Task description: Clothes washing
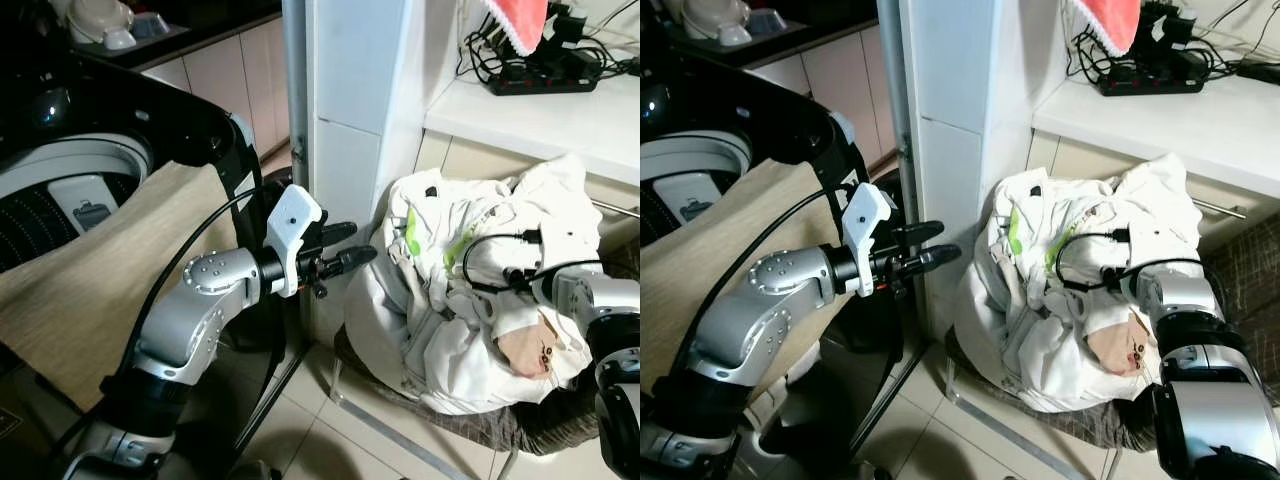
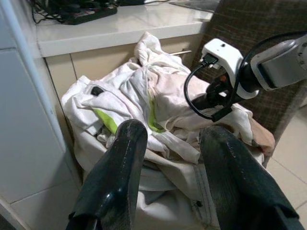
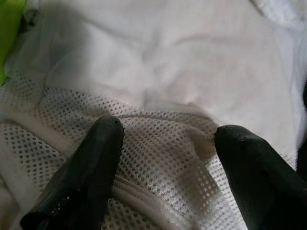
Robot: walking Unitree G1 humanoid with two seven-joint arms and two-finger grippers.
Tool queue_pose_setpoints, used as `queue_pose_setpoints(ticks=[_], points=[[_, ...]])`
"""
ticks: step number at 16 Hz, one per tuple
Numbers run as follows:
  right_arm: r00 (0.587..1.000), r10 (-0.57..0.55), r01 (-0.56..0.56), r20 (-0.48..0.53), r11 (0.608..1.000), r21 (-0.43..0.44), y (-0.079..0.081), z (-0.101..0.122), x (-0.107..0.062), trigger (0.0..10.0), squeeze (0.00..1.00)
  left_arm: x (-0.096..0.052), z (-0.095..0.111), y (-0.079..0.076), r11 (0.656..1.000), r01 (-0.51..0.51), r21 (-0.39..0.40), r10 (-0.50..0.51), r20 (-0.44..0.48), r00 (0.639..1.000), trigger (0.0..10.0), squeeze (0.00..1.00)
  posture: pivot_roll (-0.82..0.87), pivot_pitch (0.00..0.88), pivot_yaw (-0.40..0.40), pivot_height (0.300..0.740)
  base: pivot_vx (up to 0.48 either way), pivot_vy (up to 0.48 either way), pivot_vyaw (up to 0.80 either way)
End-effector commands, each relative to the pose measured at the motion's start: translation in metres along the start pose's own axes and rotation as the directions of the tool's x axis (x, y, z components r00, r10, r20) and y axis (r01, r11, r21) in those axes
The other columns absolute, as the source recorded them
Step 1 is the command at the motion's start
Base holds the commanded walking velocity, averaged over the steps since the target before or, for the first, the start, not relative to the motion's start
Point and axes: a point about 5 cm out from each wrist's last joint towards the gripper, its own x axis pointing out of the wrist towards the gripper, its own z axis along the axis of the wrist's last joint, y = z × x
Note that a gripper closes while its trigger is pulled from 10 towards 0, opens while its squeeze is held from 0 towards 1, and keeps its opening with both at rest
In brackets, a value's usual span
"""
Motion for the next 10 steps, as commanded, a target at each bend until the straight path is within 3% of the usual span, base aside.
queue_pose_setpoints(ticks=[1, 2, 3, 10], points=[[1.000, 0.019, -0.019, -0.016, 0.999, 0.039, 0.0027, 0.0010, 0.0010, 4.9, 0.00, -0.0015, -0.0006, -0.0062, 0.999, 0.033, 0.010, -0.033, -0.023, 0.999, 10.0, 0.00, -0.10, 0.000, 0.043, 0.740, 0.000, 0.000, 0.00], [1.000, 0.022, -0.021, -0.017, 0.999, 0.050, 0.0031, 0.0006, 0.0013, 4.0, 0.00, -0.0016, -0.0006, -0.0068, 0.999, 0.036, 0.009, -0.036, -0.025, 0.999, 10.0, 0.00, -0.10, 0.000, 0.043, 0.740, 0.000, 0.000, 0.00], [0.999, 0.024, -0.023, -0.022, 0.998, 0.065, 0.0032, -0.0002, 0.0023, 0.2, 0.00, -0.0023, -0.0007, -0.0083, 0.999, 0.037, 0.007, -0.036, -0.033, 0.999, 10.0, 0.00, -0.09, 0.000, 0.043, 0.740, 0.000, 0.000, 0.00], [0.999, 0.038, -0.035, -0.029, 0.996, 0.080, 0.0024, -0.0007, 0.0030, 0.0, 0.00, -0.0024, -0.0004, -0.0109, 0.999, 0.047, 0.007, -0.046, -0.053, 0.998, 10.0, 0.00, -0.10, 0.000, 0.047, 0.740, 0.000, 0.000, 0.00]])
